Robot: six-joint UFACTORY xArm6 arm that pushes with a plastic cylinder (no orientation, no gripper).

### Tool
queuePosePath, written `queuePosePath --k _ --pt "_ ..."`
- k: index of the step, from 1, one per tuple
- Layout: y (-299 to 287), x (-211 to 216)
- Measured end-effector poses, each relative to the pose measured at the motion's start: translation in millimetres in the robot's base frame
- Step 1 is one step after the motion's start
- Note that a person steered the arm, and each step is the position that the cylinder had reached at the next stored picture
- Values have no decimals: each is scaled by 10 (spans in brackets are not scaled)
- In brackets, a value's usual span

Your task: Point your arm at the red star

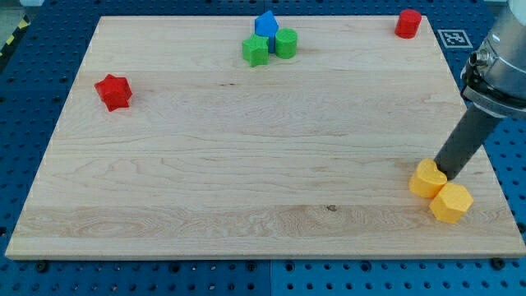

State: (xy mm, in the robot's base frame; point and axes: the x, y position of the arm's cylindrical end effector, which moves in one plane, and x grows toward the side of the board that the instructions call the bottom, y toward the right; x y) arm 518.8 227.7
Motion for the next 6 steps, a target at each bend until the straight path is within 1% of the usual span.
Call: queuePosePath --k 1,2,4,6 --pt "-127 -182" --pt "-623 -283" --pt "-2026 -286" --pt "-3194 -429"
